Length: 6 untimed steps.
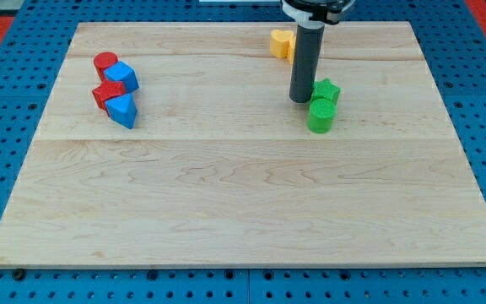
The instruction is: Push the green star along with the green circle to down
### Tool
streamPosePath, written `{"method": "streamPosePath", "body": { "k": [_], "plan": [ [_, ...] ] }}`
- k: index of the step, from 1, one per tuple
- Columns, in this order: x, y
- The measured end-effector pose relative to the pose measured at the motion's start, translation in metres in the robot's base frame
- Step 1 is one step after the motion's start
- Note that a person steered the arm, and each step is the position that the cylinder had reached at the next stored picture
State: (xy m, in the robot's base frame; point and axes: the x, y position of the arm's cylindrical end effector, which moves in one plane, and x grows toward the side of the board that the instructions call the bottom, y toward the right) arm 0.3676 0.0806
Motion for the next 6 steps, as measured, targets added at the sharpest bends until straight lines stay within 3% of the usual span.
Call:
{"method": "streamPosePath", "body": {
  "k": [2,3,6],
  "plan": [
    [-0.056,-0.006],
    [-0.064,0.043],
    [0.022,0.017]
  ]
}}
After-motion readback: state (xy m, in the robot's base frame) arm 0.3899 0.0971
